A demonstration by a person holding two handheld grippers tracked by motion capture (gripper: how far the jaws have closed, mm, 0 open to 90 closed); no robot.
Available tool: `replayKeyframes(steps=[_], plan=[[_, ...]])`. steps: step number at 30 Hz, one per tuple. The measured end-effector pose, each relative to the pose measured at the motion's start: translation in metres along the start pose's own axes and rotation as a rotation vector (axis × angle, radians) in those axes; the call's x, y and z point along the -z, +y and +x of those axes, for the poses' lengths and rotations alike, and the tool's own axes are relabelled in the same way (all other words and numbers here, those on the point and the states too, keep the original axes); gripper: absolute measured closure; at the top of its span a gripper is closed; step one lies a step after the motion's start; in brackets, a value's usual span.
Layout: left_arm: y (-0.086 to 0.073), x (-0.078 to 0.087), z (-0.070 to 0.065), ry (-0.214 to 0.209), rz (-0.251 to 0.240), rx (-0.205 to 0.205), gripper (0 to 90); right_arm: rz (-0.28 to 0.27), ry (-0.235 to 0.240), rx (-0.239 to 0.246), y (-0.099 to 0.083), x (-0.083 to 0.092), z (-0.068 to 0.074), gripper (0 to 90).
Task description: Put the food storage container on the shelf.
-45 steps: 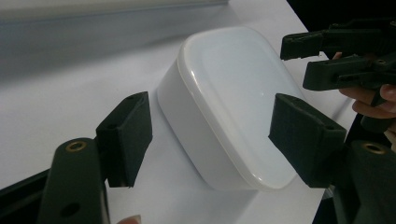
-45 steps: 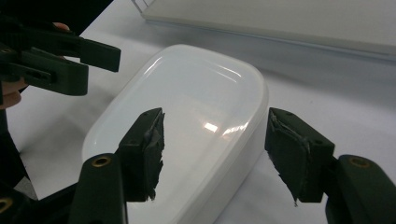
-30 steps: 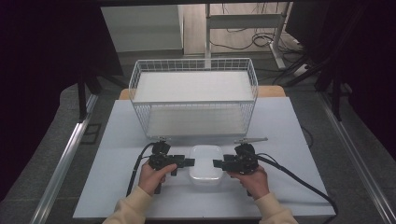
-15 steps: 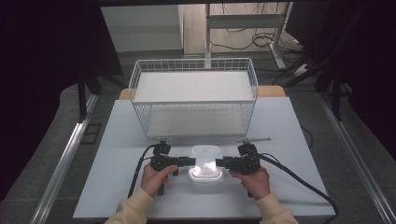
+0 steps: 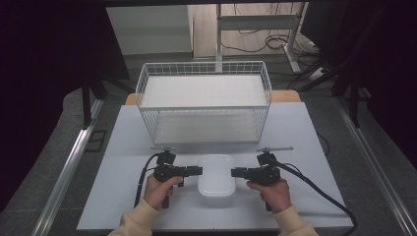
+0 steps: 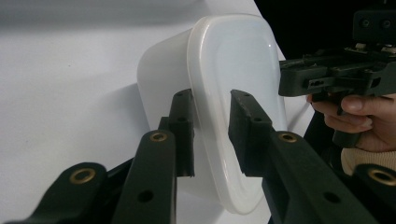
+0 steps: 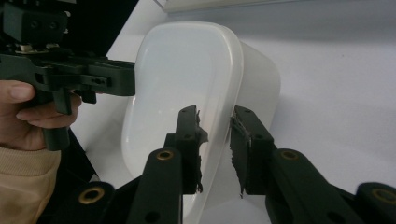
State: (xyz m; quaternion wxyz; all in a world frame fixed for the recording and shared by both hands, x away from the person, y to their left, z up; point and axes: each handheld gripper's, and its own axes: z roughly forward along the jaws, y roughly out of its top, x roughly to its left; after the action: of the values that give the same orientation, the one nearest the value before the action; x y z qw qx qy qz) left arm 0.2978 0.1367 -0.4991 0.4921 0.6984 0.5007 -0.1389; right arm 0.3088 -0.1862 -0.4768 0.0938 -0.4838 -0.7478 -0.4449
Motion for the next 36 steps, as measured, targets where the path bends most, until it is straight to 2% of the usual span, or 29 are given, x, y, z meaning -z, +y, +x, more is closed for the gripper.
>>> replayKeyframes(steps=[6, 11, 14, 23, 30, 36], plan=[[-0.001, 0.004, -0.003, -0.005, -0.013, -0.015, 75.5, -0.012, 0.026, 0.007, 0.000, 0.007, 0.003, 77.8], [-0.002, 0.007, -0.006, -0.006, -0.023, -0.033, 78.3, -0.020, 0.028, 0.023, -0.001, 0.011, 0.005, 80.5], [-0.003, 0.007, -0.007, -0.002, -0.024, -0.037, 78.6, -0.029, 0.031, 0.047, -0.002, 0.013, 0.007, 80.8], [-0.003, 0.010, -0.010, 0.003, -0.032, -0.057, 78.5, -0.037, 0.035, 0.080, -0.002, 0.015, 0.011, 81.0], [0.000, 0.017, -0.017, 0.019, -0.047, -0.096, 78.2, -0.058, 0.030, 0.129, -0.001, 0.019, 0.019, 81.0], [0.001, 0.021, -0.021, 0.018, -0.056, -0.108, 78.2, -0.079, 0.050, 0.144, 0.000, 0.021, 0.021, 81.1]])
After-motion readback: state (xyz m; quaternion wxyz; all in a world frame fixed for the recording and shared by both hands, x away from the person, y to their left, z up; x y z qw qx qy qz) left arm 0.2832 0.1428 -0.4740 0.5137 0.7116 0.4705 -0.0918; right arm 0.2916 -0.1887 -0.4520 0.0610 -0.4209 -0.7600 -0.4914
